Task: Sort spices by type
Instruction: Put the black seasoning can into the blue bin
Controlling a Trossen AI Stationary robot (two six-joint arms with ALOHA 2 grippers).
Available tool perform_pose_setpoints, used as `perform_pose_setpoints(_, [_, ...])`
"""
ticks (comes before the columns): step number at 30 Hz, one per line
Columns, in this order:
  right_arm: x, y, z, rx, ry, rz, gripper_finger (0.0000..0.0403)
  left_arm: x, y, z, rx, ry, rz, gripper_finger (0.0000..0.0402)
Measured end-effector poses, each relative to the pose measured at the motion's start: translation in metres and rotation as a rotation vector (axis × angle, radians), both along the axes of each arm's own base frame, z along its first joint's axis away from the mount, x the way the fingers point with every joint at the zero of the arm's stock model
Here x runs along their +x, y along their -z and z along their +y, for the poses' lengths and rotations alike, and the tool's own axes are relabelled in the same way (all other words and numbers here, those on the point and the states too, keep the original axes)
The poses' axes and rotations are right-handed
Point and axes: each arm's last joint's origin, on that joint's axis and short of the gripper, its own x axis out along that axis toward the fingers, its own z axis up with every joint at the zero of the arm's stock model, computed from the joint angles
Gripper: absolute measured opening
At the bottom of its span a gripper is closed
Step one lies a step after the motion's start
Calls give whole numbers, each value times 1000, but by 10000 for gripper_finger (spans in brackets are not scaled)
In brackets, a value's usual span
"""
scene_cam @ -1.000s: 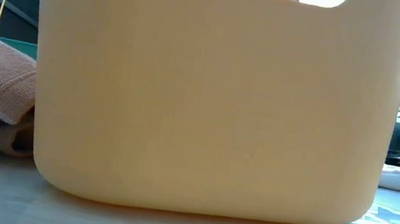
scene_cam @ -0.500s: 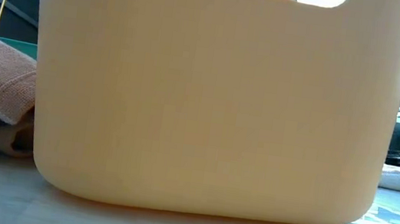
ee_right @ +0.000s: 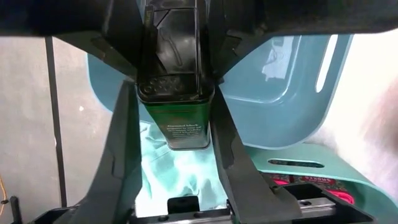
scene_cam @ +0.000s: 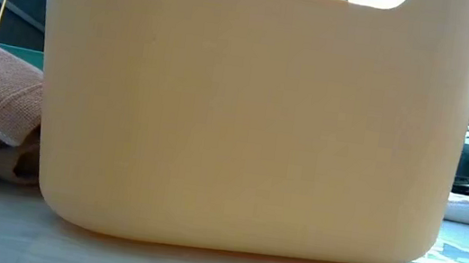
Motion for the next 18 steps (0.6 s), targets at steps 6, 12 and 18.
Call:
perform_pose_setpoints(6, [-1,1,-3,-2,12,5,124,-3,-3,-2,-5,-7,15,220])
perform_pose_setpoints(12, [-4,1,-8,-29,46,23,124,-7,-7,-6,-31,22,29,233])
perform_pose_setpoints(18, [-6,3,-11,-33,57,41,124,-14,-1,-8,-26,-87,164,234])
